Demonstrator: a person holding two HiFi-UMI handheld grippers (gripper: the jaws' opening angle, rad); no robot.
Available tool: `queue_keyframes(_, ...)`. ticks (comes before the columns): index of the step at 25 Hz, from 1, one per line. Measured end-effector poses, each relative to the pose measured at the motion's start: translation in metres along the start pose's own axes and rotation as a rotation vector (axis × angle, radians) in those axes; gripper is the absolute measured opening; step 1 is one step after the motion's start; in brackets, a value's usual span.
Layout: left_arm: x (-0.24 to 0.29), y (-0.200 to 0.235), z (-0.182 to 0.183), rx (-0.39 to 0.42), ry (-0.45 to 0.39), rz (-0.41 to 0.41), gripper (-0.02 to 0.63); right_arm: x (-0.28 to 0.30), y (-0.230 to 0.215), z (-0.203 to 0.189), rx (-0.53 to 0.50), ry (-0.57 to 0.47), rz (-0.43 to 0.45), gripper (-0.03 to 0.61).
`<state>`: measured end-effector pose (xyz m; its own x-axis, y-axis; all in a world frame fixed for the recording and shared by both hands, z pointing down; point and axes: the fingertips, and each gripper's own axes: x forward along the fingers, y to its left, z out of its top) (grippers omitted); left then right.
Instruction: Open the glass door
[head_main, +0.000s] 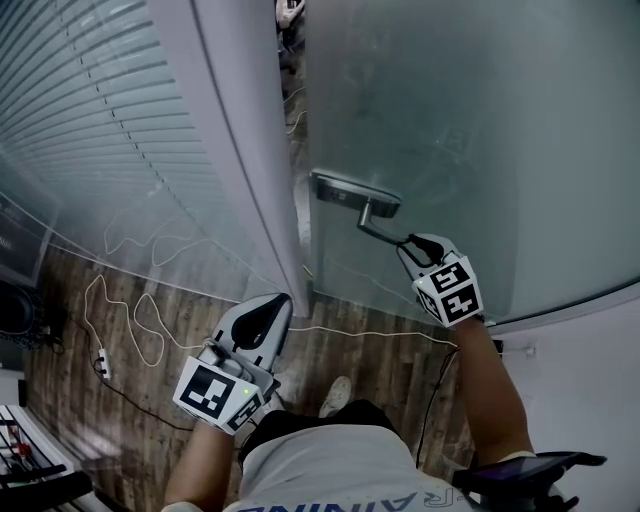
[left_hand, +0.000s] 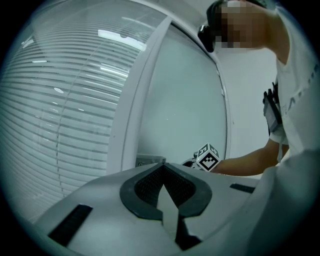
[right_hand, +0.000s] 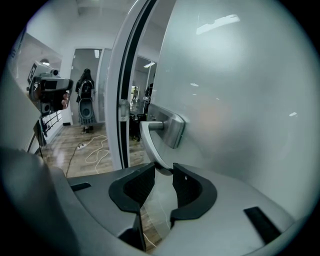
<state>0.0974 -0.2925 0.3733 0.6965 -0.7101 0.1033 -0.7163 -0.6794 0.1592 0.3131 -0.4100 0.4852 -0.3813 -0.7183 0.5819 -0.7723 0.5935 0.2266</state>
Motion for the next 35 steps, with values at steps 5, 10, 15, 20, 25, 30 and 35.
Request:
queue_keyframes(5,0.006,0.001,0.002,0.0,-0.002,0.01,0.0,0.005,-0.016,0.007,-0.008,-0.012,-0.014,0.115)
queue_keyframes(10,0.016,0.001,0.006,0.007,-0.012,0.016,0.0,0.013,-0.033,0.013,-0.016,-0.024,-0.028,0.115)
queue_keyframes(15,0.028,-0.002,-0.004,0.015,-0.004,0.021,0.0,0.027,-0.046,0.008,-0.009,-0.044,-0.036,0.115)
queue_keyframes(20,0.039,-0.007,-0.018,0.018,0.0,0.026,0.0,0.044,-0.062,0.001,-0.008,-0.059,-0.035,0.115)
queue_keyframes(25,0.05,-0.006,-0.015,0.017,-0.018,0.04,0.0,0.05,-0.083,0.009,-0.025,-0.074,-0.059,0.114)
queue_keyframes(30,0.056,-0.007,-0.013,0.012,-0.03,0.06,0.0,0.06,-0.104,0.013,-0.023,-0.068,-0.071,0.113)
queue_keyframes(35,0.053,-0.008,-0.018,0.02,-0.028,0.065,0.0,0.068,-0.126,0.013,0.052,-0.093,-0.114,0.114)
